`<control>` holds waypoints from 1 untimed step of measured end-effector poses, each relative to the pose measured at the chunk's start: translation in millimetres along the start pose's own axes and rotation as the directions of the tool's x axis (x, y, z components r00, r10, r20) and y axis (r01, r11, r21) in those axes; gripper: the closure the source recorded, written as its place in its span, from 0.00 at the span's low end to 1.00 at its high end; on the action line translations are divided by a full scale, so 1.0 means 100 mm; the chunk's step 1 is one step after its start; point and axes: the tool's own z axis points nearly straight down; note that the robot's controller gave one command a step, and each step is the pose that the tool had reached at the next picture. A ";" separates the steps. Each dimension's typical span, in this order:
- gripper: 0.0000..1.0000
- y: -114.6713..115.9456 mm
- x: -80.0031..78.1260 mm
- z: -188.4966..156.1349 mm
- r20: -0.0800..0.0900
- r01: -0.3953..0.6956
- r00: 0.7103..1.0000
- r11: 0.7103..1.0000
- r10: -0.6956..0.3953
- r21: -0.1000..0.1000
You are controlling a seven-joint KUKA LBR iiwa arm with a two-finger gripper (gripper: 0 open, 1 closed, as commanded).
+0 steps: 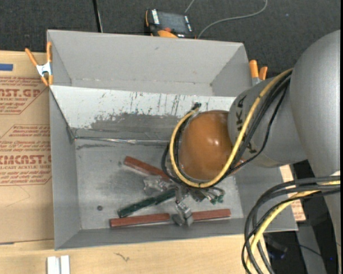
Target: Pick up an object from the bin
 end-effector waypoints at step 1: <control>0.00 0.00 -0.01 0.00 -0.001 0.000 1.000 1.000 0.000 0.000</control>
Offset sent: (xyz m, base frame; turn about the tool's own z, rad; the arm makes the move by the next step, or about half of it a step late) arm 0.0000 0.0000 0.0000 0.0000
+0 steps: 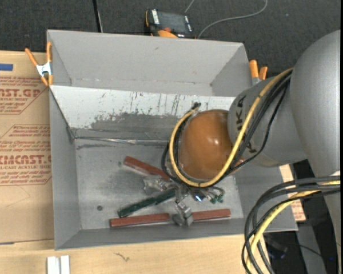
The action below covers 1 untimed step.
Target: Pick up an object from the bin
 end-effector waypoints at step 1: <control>1.00 0.01 0.01 0.00 -0.005 0.000 1.000 1.000 0.000 -0.002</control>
Offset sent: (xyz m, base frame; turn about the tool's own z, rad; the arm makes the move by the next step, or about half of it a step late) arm 0.0000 0.0000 0.0000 0.0000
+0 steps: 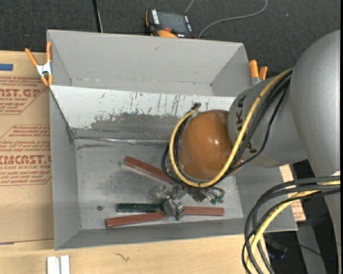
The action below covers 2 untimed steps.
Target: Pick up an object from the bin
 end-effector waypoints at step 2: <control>1.00 0.01 -0.03 -0.76 0.004 0.001 1.000 1.000 -0.001 0.001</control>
Offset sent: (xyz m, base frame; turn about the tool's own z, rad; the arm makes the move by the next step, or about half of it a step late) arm 0.0000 0.0000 0.0628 0.0000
